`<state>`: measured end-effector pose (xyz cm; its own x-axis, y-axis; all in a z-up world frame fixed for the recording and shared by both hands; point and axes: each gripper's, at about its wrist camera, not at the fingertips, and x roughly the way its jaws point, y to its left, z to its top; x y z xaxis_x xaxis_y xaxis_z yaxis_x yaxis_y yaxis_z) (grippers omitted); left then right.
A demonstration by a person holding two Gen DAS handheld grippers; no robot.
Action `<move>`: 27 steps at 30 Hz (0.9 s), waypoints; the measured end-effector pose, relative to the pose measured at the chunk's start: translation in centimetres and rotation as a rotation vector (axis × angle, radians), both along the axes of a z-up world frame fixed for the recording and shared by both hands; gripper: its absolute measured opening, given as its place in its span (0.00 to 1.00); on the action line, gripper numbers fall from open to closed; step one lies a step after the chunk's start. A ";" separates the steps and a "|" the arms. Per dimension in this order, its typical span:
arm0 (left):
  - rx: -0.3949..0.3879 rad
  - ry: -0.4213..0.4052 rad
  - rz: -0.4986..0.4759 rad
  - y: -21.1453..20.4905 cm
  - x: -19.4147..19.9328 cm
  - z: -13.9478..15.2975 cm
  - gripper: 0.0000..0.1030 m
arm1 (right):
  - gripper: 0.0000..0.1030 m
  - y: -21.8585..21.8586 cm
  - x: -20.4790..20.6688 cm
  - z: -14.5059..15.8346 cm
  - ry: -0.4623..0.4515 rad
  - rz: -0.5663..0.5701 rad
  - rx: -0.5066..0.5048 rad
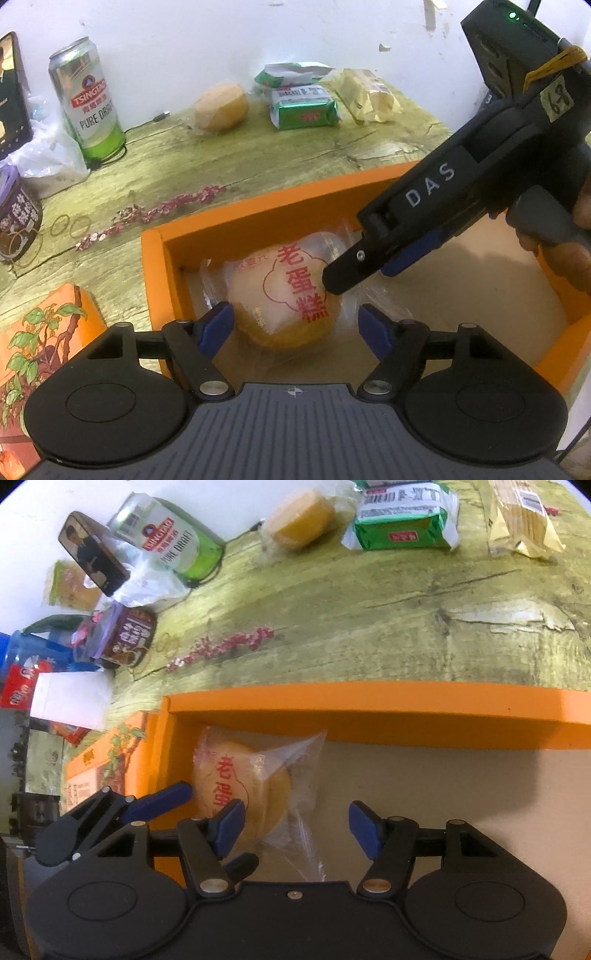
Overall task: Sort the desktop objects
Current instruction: 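Lower the cake into the orange tray and open the left tool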
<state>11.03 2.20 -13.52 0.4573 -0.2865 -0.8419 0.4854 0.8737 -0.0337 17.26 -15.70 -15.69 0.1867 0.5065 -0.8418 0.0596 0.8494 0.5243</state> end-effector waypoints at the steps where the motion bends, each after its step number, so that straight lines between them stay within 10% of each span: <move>1: 0.002 -0.001 0.001 0.0 0.0 -0.1 0.73 | 0.59 0.0 0.0 -0.1 0.001 -0.003 -0.002; 27: 0.005 -0.020 0.058 1.3 -0.8 1.8 0.77 | 0.65 -1.9 -1.0 2.6 -0.041 -0.014 0.054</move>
